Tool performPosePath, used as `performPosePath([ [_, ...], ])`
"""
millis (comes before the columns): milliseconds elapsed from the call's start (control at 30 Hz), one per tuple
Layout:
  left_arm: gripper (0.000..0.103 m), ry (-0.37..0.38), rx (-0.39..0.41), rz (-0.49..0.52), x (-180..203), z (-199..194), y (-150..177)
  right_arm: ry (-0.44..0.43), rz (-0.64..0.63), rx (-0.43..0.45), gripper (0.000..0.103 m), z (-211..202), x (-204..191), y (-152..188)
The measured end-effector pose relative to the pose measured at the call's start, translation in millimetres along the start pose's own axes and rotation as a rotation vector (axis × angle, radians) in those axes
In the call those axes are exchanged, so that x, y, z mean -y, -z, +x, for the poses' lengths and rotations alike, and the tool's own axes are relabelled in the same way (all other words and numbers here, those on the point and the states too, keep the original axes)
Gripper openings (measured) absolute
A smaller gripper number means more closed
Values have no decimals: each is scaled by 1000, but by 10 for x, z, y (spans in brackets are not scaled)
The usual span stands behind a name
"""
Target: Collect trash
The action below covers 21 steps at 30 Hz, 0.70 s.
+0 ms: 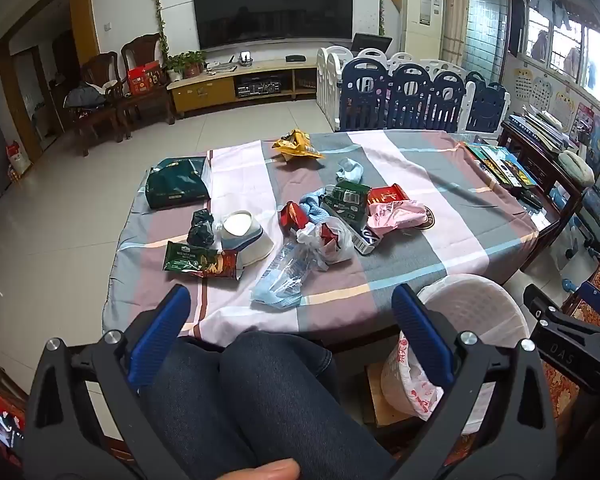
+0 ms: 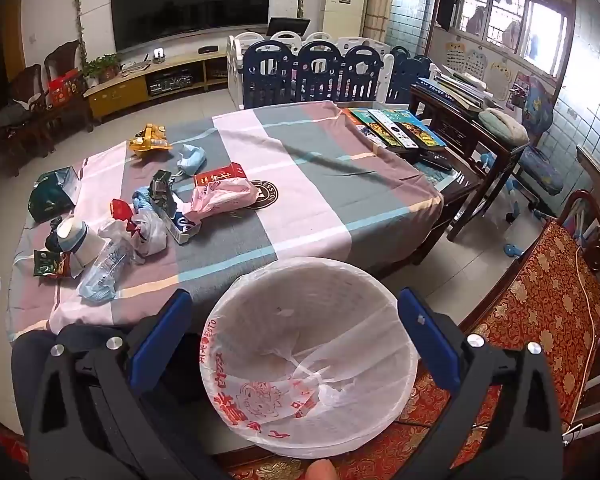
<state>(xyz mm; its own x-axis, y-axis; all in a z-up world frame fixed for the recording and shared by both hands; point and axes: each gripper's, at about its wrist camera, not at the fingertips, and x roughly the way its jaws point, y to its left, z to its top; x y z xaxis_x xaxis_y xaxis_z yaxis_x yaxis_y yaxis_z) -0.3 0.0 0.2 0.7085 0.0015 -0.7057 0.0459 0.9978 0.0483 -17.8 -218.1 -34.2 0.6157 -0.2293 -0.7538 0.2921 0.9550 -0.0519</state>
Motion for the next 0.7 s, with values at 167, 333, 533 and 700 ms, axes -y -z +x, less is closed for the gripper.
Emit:
performPosePath([
  [167, 100, 0, -4, 2, 3, 2, 1, 5, -6, 1, 100, 7, 4, 5],
  [333, 100, -2, -6, 2, 1, 3, 0, -8, -4, 5, 100, -42, -18, -18],
  [533, 100, 1, -4, 3, -2, -29, 0, -77, 10, 11, 100, -98, 9, -32],
  [700, 100, 2, 14, 5, 25, -124, -7, -112, -3, 54, 100, -360, 3, -110],
])
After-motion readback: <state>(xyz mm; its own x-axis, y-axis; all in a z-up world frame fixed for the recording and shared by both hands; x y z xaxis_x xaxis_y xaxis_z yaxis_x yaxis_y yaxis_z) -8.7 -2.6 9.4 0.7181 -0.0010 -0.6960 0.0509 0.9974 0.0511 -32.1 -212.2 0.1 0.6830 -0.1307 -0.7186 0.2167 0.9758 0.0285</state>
